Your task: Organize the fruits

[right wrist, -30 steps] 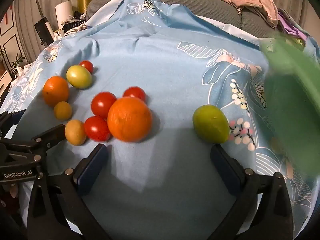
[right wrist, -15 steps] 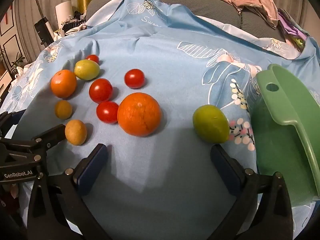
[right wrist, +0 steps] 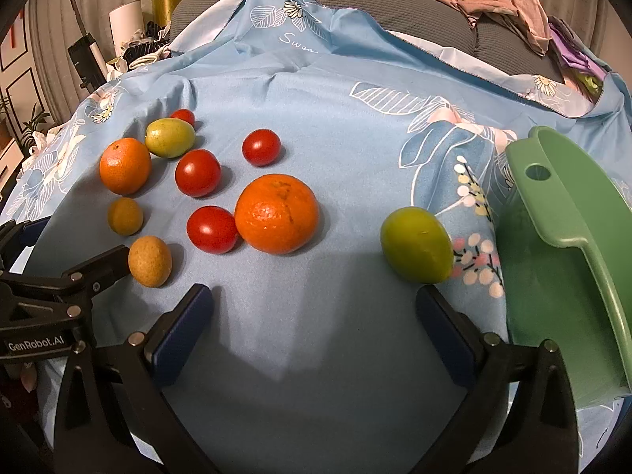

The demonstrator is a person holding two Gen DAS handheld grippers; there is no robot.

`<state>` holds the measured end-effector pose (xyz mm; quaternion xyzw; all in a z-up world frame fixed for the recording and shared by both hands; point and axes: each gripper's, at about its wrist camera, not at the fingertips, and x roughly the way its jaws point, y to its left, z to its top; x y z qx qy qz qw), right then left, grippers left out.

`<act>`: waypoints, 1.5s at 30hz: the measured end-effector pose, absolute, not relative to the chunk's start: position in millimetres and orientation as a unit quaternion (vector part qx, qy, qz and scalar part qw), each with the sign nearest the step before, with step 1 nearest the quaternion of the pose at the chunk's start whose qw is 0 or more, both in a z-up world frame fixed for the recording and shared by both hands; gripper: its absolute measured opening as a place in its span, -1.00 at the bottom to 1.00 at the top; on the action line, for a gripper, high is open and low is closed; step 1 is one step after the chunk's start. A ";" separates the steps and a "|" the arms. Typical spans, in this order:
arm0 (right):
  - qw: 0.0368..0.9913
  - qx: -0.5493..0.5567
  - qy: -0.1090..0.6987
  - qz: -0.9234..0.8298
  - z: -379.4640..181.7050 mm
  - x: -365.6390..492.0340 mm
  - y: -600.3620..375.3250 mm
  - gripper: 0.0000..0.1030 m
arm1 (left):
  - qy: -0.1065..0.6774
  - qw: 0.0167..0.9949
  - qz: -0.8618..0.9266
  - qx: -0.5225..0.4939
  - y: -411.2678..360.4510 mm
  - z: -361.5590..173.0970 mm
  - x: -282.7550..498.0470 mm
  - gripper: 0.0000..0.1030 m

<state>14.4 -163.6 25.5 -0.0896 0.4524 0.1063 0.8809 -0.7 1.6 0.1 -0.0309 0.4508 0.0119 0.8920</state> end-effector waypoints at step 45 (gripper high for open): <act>0.873 -0.015 0.463 0.151 48.9 11.0 -164.0 0.23 | 0.431 0.892 -0.028 -0.132 27.3 34.4 -9.4 0.50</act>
